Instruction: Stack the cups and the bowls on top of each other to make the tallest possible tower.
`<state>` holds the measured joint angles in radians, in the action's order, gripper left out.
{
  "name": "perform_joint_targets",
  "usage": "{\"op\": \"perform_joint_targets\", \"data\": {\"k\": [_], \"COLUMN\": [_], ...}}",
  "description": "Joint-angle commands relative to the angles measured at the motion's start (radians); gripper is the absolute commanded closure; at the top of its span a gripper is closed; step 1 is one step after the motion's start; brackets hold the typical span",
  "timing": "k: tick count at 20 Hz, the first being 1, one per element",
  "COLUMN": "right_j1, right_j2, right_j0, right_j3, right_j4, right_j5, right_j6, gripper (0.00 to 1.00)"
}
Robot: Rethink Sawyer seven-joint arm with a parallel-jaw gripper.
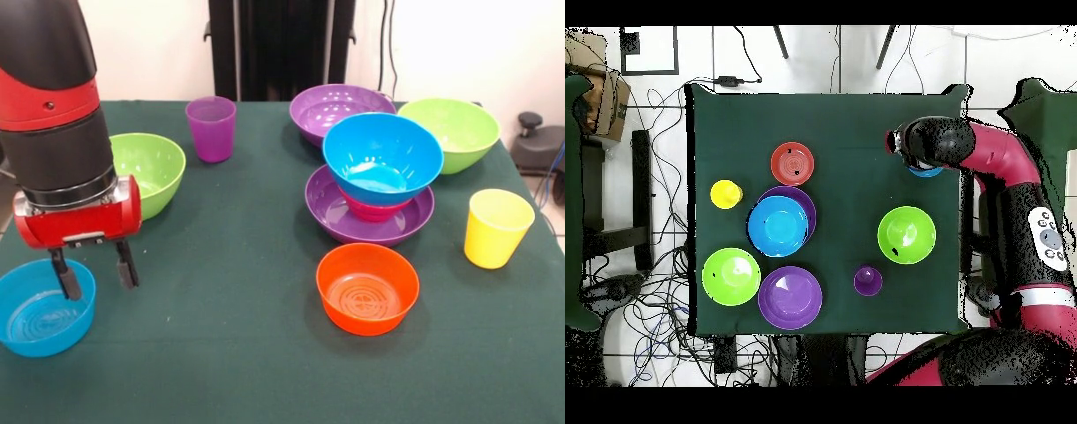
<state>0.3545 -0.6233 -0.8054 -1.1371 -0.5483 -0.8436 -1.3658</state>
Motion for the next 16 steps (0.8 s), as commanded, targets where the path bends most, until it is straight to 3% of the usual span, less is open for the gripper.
{"op": "perform_joint_targets", "data": {"k": [1, 11, 16], "right_j1": [-0.041, -0.064, -0.036], "right_j2": [0.055, 0.080, 0.090], "right_j0": [0.029, 0.011, -0.001], "right_j3": [-0.085, -0.131, -0.162], "right_j4": [-0.072, -0.077, -0.067], "right_j5": [0.096, 0.181, 0.179], "right_j6": [0.040, 0.025, 0.032], "gripper": [0.00, 0.00, 0.00]}}
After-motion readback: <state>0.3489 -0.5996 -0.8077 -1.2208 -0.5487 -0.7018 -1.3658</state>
